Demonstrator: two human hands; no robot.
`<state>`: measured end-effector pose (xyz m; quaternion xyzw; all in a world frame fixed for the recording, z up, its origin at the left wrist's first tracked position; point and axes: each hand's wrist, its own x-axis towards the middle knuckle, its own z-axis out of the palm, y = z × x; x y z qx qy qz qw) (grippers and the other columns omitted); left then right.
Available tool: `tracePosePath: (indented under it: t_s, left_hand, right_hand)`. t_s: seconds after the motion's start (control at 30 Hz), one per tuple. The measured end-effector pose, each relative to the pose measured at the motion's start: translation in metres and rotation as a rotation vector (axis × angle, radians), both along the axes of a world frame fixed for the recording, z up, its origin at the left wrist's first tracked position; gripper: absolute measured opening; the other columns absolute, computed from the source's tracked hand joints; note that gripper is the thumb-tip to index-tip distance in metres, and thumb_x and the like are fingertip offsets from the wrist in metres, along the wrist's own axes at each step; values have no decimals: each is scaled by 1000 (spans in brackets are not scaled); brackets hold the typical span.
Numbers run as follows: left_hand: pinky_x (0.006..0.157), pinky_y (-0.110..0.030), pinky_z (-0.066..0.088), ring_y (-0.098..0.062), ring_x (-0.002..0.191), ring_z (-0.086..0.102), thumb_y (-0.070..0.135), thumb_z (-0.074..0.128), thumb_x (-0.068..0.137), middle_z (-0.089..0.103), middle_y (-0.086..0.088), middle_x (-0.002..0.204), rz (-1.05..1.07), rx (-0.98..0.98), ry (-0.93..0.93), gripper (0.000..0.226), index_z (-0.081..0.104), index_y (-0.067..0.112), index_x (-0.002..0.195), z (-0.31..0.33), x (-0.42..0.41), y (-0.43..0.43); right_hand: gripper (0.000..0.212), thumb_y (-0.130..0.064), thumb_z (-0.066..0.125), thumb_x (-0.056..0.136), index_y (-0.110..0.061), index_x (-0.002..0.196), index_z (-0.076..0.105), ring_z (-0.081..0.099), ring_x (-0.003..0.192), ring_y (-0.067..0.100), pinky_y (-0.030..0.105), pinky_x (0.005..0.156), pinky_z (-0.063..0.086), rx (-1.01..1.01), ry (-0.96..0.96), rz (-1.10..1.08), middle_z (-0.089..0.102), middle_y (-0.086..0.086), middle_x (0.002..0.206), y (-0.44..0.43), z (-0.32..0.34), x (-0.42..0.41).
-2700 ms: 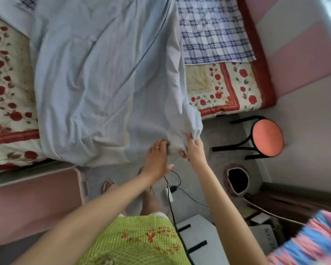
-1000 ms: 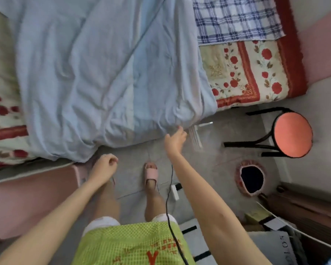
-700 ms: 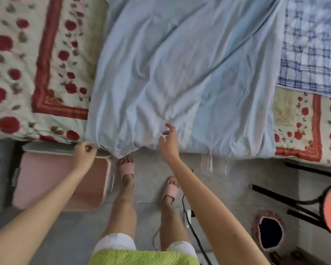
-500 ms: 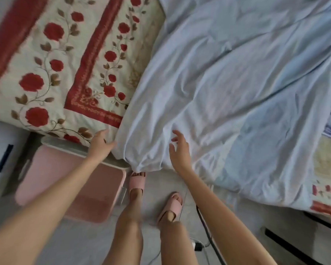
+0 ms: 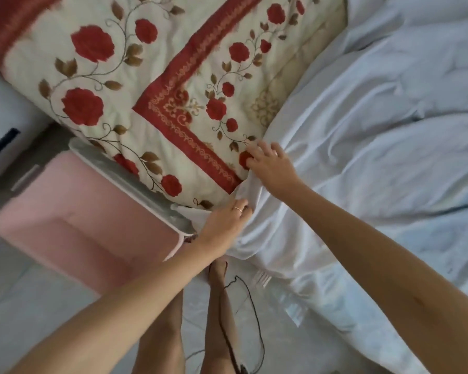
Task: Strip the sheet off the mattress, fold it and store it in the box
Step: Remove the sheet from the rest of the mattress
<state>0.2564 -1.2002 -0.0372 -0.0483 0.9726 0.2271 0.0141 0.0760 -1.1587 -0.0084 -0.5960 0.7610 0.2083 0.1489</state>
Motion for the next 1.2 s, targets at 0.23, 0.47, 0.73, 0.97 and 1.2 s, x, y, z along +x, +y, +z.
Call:
tracePosePath:
  t_s: [0.23,0.47,0.73,0.97,1.2]
  left_hand:
    - [85,-16,38,-18,110,55,6,54,91,43,-7,134,468,613,-205,14,63,7,102,-4,12,3]
    - [96,-35,39,-26,118,44,28,77,69,51,-7,126,610,274,-399,66,47,12,126,-9,-8,5]
    - [49,-29,24,-15,53,45,54,60,83,40,6,54,728,631,-465,49,34,20,60,-14,-24,6]
    - [63,-30,37,-25,65,53,45,72,76,58,-17,70,874,1087,-229,44,60,3,79,-4,-13,-20]
    - [49,-17,26,-4,49,38,52,56,71,40,-6,54,956,870,76,47,50,6,67,27,16,-118]
  right_hand:
    - [27,0,68,76,-3,102,61,60,71,32,33,62,44,96,-180,-67,55,14,122,59,-4,-28]
    - [28,2,53,80,-1,105,63,58,97,34,42,87,43,18,-130,-130,59,15,116,54,-9,-21]
    - [39,-29,57,91,-22,129,51,43,127,23,43,114,9,233,-259,0,55,0,127,-13,-15,-32]
    - [17,-17,62,90,-9,102,70,60,83,20,30,73,43,-31,-567,-1,63,2,98,-38,18,-43]
    - [17,-22,48,98,-14,101,63,53,84,15,28,83,26,-237,-541,97,61,-6,87,-133,29,-43]
